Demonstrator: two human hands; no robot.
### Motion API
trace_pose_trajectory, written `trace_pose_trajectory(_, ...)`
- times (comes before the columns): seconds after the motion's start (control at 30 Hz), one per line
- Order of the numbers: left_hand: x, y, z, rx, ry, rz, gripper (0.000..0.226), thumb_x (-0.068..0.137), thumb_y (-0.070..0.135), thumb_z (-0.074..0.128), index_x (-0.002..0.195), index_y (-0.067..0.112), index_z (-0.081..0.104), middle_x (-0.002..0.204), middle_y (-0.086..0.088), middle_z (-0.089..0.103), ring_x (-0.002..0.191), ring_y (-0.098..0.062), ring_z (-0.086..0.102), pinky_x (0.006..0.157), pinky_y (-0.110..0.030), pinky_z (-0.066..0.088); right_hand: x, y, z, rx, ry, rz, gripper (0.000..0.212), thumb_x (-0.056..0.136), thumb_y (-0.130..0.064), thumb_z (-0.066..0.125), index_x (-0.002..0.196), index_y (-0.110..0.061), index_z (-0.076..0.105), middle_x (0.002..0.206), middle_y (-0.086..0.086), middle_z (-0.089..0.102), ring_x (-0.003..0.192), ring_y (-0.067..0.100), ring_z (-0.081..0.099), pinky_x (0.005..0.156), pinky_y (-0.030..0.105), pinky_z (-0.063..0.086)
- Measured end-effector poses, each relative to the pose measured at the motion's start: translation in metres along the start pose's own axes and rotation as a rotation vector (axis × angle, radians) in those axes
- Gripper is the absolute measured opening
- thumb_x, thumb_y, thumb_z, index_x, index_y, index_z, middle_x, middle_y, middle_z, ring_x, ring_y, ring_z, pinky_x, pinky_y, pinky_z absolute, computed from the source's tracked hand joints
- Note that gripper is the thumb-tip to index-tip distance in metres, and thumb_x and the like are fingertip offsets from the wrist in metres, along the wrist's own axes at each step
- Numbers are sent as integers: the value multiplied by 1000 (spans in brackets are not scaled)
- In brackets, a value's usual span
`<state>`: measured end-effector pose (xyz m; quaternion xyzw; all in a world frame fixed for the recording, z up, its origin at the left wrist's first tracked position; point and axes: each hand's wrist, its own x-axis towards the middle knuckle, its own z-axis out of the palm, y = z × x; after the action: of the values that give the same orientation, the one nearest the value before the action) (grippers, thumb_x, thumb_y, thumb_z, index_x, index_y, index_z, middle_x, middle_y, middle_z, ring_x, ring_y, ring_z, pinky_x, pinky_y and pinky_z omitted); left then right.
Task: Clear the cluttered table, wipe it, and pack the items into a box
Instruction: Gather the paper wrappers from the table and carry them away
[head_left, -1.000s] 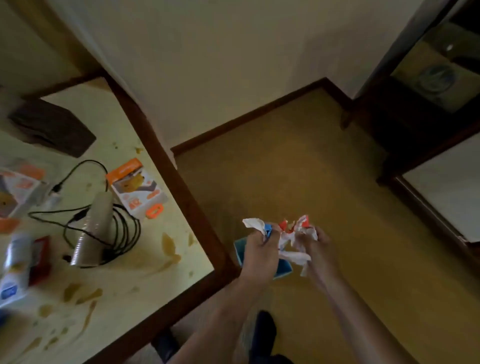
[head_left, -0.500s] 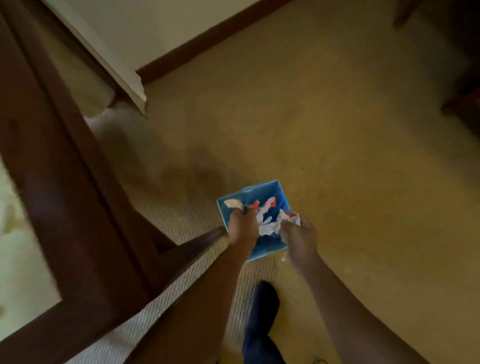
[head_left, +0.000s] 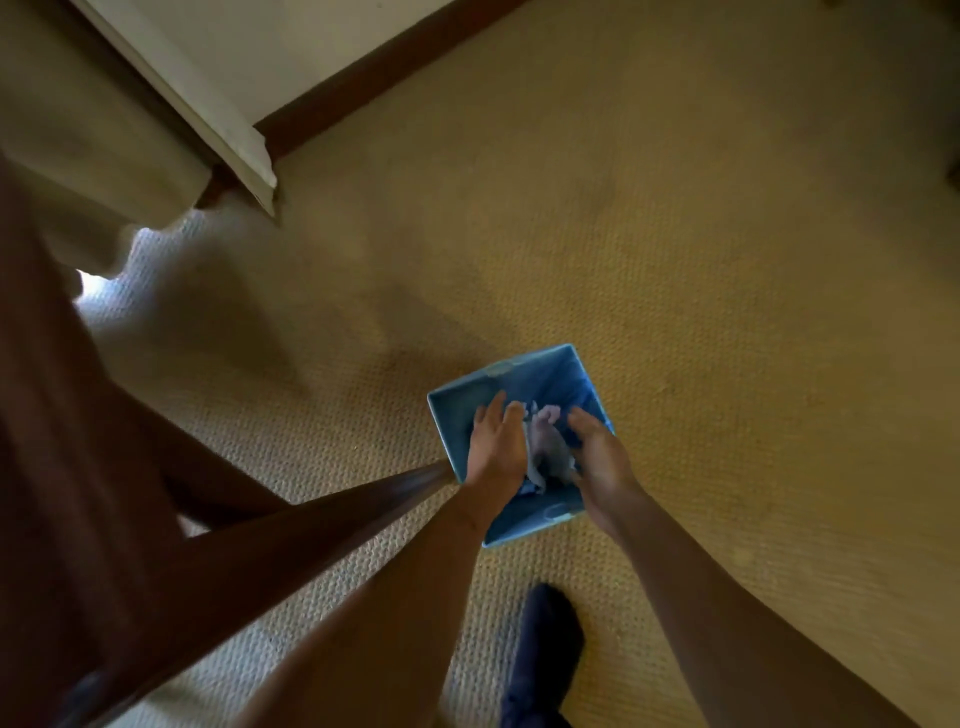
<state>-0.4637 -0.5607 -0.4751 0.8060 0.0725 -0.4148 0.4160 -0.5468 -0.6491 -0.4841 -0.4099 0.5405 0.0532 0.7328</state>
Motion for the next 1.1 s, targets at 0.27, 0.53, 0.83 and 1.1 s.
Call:
trace_pose_trajectory(0.27,-140,103,-47,124,40,263,41,109,36,43,147,25,52,152,-2,52,138,-21,49,117,-44,38,-157,-105,17,-576,219,-436,15,102,-14,51,112,-19,62,102,-12,58,87,1,56,73,5,39)
trace_pose_trajectory(0.53,-313,242,-167,50,131,627,41,107,31,50,148,29,54,152,8,53,143,-9,45,119,-31,35,-340,-245,76,-825,233,-786,38,104,-28,48,140,-18,56,143,3,56,131,21,50,103,31,38)
trace_pose_trajectory(0.83,-413,255,-382,393,606,663,47,107,42,42,153,32,42,165,6,33,152,-21,30,120,-42,33,-484,-282,237,-1052,-15,-1155,46,105,-34,45,150,-22,46,163,3,34,153,23,22,122,47,29)
trace_pose_trajectory(1.1,-407,192,-568,513,805,462,49,104,43,44,150,29,44,161,0,38,146,-25,36,112,-45,39,-509,-266,413,-1193,-326,-1207,48,105,-34,46,150,-19,48,164,-1,33,154,17,20,125,40,23)
